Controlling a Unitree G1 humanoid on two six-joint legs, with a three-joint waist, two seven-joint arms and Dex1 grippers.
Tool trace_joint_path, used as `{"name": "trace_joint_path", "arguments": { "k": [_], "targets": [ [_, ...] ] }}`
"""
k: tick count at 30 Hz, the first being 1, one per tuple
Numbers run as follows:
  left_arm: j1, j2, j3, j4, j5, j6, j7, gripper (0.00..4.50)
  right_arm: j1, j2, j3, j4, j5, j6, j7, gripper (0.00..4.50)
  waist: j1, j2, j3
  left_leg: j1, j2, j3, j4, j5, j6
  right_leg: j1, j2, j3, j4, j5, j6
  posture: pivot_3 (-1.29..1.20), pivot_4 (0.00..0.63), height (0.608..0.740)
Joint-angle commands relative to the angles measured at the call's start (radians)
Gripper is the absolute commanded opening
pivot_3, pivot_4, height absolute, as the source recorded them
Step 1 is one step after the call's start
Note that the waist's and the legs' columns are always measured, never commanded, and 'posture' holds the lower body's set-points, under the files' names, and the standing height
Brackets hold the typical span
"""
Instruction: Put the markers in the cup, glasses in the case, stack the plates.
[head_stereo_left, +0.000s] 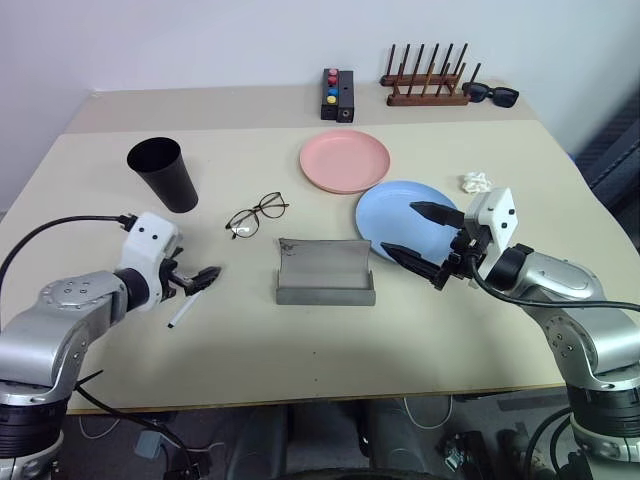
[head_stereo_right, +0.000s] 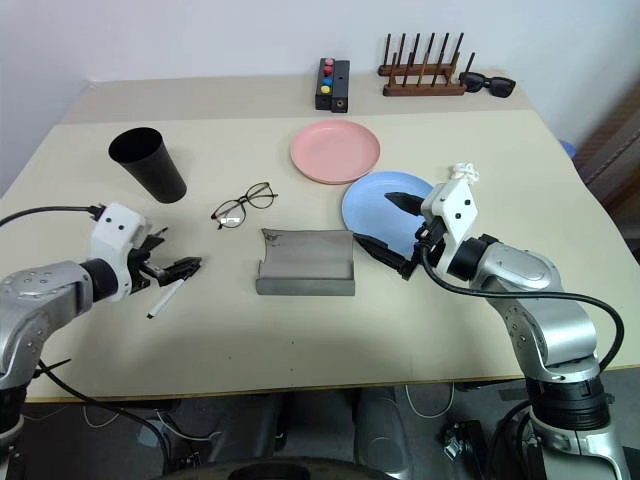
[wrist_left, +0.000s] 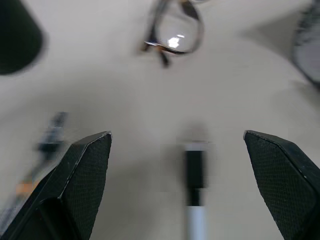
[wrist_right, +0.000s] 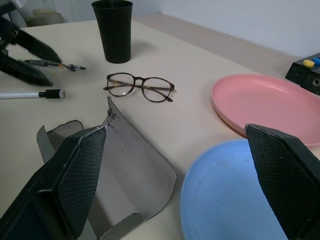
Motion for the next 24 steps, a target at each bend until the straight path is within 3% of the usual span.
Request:
{"name": "trace_joint_path", "arguments": {
  "k": [1,7,10,17,18,22,24],
  "targets": [
    [-0.008,-0.019,-0.014,-0.050,-0.016,0.076,0.036,4.32,-0.016,0.001,-0.006,-0.049,0.029,0.003,0.004,4.50,0.001,0.000,0.000,0.000,0.000,0.000,0.000,0.000,0.000,0.000,0.000,0.000,0.000,0.000,0.000,0.00,0.150,0.739],
    [-0.046,-0.071,-0.057,-0.043,-0.008,0.185,0.098,4.32,-0.031,-0.014,0.009,-0.068,0.053,0.029,0.030,4.50,0.001,0.000,0.000,0.000,0.000,0.000,0.000,0.000,0.000,0.000,0.000,0.000,0.000,0.000,0.000,0.00,0.150,0.739],
    [-0.049,-0.083,-0.077,-0.029,0.009,0.218,0.123,3.60,-0.036,-0.008,0.013,-0.065,0.049,0.027,0.029,4.50,0.001,0.000,0.000,0.000,0.000,0.000,0.000,0.000,0.000,0.000,0.000,0.000,0.000,0.000,0.000,0.00,0.150,0.739],
    [-0.048,-0.090,-0.072,-0.002,0.029,0.214,0.138,0.32,-0.030,0.000,0.022,-0.058,0.041,0.012,0.028,4.50,0.002,0.000,0.000,0.000,0.000,0.000,0.000,0.000,0.000,0.000,0.000,0.000,0.000,0.000,0.000,0.00,0.150,0.739],
    [-0.049,-0.092,-0.069,0.000,0.034,0.210,0.140,0.06,-0.028,0.002,0.022,-0.057,0.040,0.010,0.028,4.50,0.002,0.000,0.000,0.000,0.000,0.000,0.000,0.000,0.000,0.000,0.000,0.000,0.000,0.000,0.000,0.00,0.150,0.739],
    [-0.061,-0.087,-0.062,0.012,0.064,0.147,0.147,0.06,-0.023,0.006,0.027,-0.055,0.037,0.003,0.030,4.50,0.002,0.000,0.000,0.000,0.000,0.000,0.000,0.000,0.000,0.000,0.000,0.000,0.000,0.000,0.000,0.00,0.150,0.739],
    [-0.099,-0.122,-0.002,0.019,0.067,0.040,0.157,0.06,-0.025,0.008,0.030,-0.051,0.035,0.000,0.032,4.50,0.002,0.000,0.000,0.000,0.000,0.000,0.001,0.000,0.000,0.000,0.000,0.000,0.000,0.000,0.000,0.00,0.150,0.739]
  ]
}}
